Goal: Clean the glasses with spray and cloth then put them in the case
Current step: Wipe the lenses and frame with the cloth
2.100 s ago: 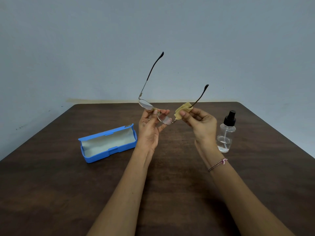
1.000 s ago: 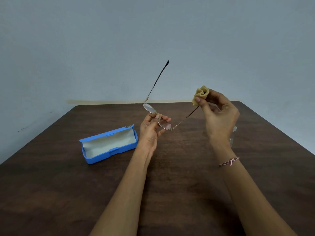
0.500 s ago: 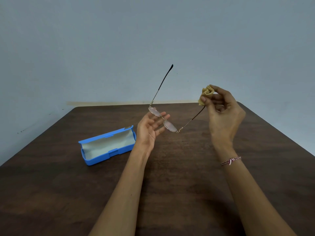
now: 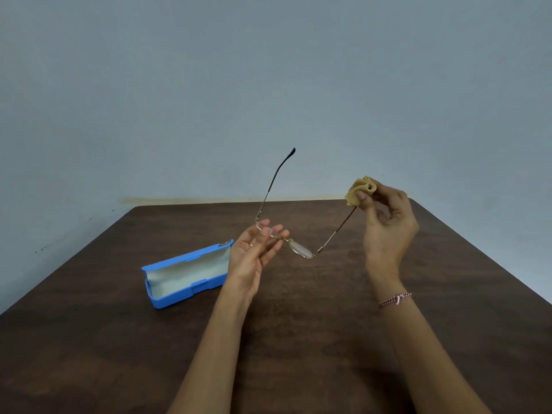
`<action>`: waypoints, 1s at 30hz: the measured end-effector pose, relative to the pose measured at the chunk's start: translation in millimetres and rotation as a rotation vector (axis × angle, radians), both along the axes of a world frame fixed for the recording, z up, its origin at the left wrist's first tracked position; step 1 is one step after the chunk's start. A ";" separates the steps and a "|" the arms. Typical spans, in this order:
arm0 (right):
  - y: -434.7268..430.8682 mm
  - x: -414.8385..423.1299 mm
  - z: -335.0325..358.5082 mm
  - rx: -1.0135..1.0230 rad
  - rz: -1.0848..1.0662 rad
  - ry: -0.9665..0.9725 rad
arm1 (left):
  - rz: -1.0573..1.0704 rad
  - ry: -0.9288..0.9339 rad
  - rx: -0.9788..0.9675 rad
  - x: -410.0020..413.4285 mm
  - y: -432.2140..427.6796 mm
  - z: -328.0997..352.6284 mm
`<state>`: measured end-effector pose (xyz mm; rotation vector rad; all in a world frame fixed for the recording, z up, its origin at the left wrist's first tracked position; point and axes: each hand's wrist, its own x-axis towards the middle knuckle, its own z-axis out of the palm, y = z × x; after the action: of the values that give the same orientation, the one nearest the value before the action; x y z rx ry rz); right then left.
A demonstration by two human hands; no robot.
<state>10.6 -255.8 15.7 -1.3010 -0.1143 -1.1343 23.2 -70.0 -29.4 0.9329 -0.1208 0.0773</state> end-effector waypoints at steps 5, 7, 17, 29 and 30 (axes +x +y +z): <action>3.0 -3.6 8.8 0.080 -0.024 -0.119 | 0.049 -0.013 -0.052 -6.8 5.4 -4.9; 7.6 -6.7 7.6 0.010 -0.001 -0.155 | 0.079 0.002 -0.063 -6.5 4.5 -6.4; 63.0 15.0 -14.7 -0.017 0.564 0.440 | 0.170 -0.021 0.100 0.5 -5.2 -13.4; 81.0 23.3 -20.1 0.168 0.780 0.508 | 0.203 0.003 0.250 1.6 -4.9 -14.7; 80.9 23.1 -20.8 0.167 0.775 0.506 | 0.199 -0.003 0.268 1.8 -5.2 -14.5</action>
<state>33.6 -174.9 -5.1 -1.1936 -0.1283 -0.1429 25.0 -75.1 -43.9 1.2114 -0.0405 0.2514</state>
